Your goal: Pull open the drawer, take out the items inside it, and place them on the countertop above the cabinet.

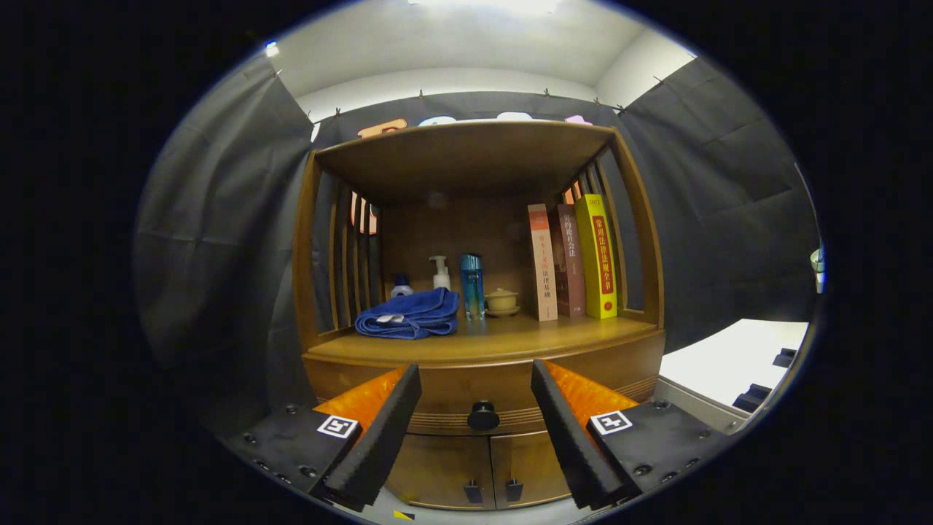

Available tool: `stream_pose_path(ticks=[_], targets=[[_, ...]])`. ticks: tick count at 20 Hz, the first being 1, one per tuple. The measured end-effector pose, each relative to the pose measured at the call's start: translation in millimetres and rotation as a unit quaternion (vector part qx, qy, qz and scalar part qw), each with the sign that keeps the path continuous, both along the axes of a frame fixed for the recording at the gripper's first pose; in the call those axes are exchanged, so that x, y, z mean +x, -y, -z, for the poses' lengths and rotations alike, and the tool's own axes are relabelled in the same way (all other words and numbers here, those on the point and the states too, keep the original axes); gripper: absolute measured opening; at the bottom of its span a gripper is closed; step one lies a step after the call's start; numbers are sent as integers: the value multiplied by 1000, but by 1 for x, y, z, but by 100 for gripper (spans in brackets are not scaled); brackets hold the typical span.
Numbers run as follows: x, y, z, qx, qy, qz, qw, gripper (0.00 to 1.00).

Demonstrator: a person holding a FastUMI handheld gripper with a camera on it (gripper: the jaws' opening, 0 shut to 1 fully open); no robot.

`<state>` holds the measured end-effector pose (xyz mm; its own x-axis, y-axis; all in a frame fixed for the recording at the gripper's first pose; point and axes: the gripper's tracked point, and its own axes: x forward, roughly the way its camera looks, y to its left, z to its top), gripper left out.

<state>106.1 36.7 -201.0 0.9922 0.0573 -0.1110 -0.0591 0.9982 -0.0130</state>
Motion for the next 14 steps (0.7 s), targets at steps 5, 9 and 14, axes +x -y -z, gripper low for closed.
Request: stream_pose_path(ticks=[5, 9, 14], targets=[[17, 3, 74, -10, -43, 3, 999, 100], [37, 8, 112, -9, -72, 2, 997, 100], [53, 18, 138, 0, -96, 26, 995, 97]])
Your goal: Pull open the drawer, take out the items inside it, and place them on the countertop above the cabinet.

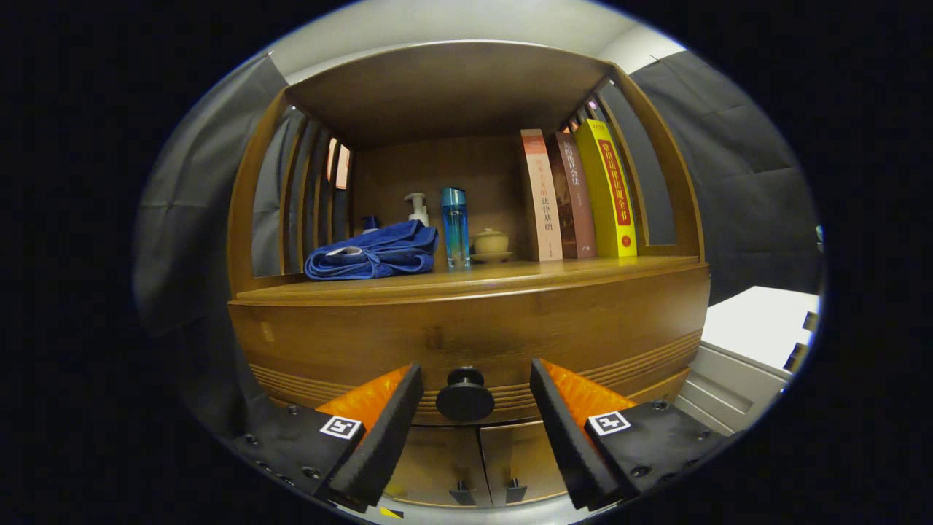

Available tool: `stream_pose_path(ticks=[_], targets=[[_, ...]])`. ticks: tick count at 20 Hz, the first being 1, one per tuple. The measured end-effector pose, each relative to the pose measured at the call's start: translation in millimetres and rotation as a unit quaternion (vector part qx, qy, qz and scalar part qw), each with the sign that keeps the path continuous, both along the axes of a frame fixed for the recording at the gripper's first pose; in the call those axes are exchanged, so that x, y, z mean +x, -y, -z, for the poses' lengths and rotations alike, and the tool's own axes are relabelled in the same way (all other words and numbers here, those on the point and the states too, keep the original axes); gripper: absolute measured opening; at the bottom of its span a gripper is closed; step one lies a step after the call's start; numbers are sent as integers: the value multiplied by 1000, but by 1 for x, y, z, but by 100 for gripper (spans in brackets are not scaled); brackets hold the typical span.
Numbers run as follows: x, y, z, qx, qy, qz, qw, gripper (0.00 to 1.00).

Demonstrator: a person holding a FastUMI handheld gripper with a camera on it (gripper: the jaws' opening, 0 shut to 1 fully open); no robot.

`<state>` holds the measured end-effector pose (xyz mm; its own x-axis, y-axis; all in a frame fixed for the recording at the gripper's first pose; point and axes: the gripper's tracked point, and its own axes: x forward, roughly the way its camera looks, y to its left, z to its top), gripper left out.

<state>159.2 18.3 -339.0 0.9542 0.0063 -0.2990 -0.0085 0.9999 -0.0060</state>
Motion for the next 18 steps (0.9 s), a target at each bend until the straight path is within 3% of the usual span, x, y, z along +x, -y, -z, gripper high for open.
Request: stream_pose_path(ticks=[9, 16, 18], targets=[[16, -13, 15, -30, 1, -27, 999, 74], [10, -10, 18, 16, -11, -19, 1000, 49], [15, -9, 17, 17, -6, -11, 1000, 47]])
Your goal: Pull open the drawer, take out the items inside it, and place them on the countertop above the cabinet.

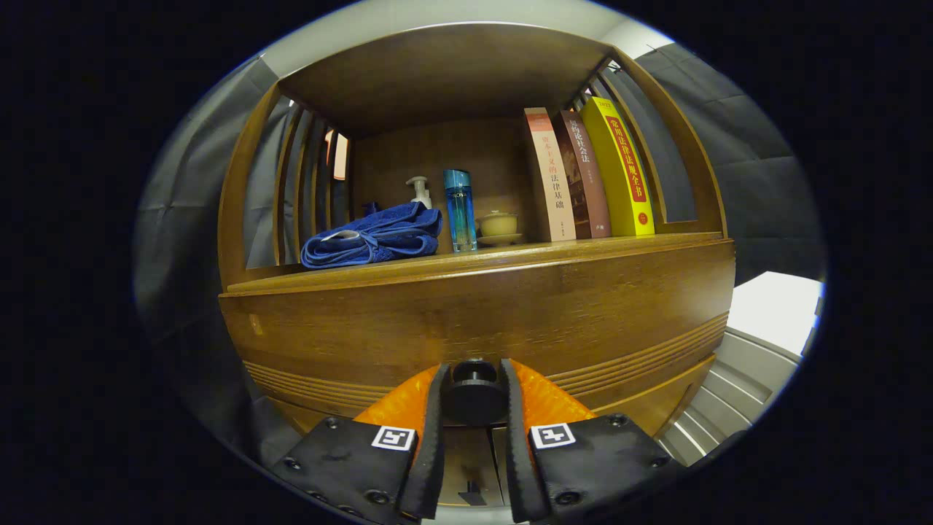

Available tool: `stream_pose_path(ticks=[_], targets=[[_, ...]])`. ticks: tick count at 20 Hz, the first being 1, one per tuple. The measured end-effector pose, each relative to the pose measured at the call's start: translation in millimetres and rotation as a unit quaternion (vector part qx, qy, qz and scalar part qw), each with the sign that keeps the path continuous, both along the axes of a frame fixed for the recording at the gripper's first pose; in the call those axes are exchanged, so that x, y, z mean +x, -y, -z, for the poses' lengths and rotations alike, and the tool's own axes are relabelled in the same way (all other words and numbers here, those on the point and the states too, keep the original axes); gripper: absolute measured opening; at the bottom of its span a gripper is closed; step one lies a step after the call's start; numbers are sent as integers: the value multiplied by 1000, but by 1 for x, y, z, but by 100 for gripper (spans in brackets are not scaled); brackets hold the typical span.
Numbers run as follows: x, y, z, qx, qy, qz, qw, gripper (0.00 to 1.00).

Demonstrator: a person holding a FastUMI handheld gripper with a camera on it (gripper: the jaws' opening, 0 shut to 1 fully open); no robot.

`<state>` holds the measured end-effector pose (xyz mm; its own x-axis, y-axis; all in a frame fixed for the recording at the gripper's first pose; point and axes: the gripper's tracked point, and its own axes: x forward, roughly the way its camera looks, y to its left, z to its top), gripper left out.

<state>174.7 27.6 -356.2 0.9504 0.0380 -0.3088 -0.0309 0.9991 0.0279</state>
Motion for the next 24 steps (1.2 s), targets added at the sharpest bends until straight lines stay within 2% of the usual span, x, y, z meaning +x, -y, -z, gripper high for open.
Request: stream_pose_path(ticks=[4, 9, 11, 24], targets=[[-4, 2, -3, -6, 0, 9, 1000, 44], [-28, 4, -18, -12, 7, 11, 1000, 44], [-42, 5, -23, -13, 2, 14, 1000, 37], [-114, 5, -45, -14, -21, 19, 1000, 37]])
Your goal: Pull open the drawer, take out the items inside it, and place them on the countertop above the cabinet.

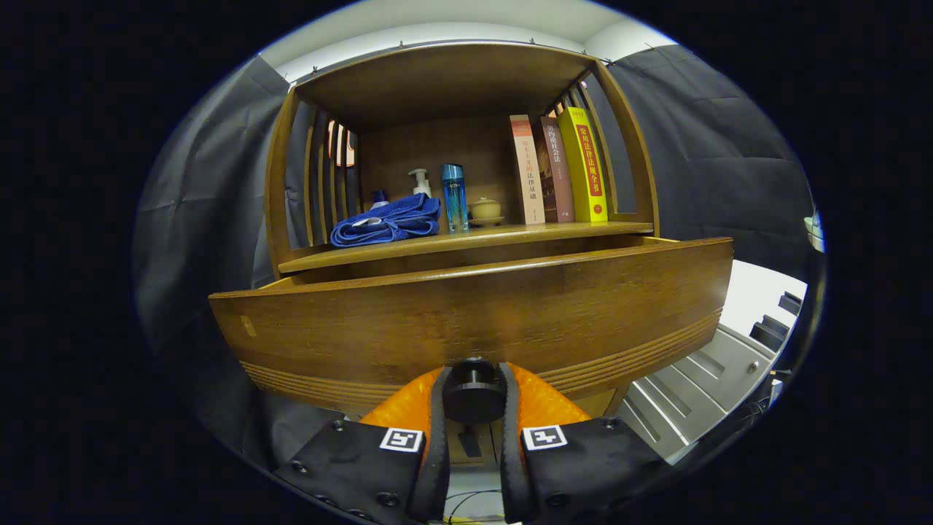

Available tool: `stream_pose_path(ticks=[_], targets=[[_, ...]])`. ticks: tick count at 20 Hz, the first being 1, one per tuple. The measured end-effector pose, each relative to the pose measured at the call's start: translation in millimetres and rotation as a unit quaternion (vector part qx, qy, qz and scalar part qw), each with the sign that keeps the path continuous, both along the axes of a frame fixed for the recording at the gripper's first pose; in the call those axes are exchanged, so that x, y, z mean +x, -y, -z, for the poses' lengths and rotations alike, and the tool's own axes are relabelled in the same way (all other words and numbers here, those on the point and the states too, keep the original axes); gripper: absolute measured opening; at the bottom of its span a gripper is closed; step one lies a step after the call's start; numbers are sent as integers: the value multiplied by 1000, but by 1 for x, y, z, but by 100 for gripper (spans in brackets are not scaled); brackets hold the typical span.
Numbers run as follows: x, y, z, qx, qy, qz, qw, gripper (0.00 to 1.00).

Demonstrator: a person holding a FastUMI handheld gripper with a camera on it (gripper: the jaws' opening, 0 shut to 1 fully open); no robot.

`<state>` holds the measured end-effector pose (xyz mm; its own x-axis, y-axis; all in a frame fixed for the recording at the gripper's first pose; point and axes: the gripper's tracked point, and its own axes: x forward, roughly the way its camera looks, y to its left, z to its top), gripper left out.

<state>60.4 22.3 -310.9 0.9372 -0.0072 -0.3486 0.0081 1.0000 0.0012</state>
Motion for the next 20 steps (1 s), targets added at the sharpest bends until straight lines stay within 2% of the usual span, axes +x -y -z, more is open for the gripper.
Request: stream_pose_path(ticks=[10, 15, 20], targets=[[-28, 3, 4, 27, -9, 6, 1000, 37], [-31, 5, 0, 32, 10, 5, 999, 36], [-31, 4, 2, 30, 6, 0, 1000, 42]])
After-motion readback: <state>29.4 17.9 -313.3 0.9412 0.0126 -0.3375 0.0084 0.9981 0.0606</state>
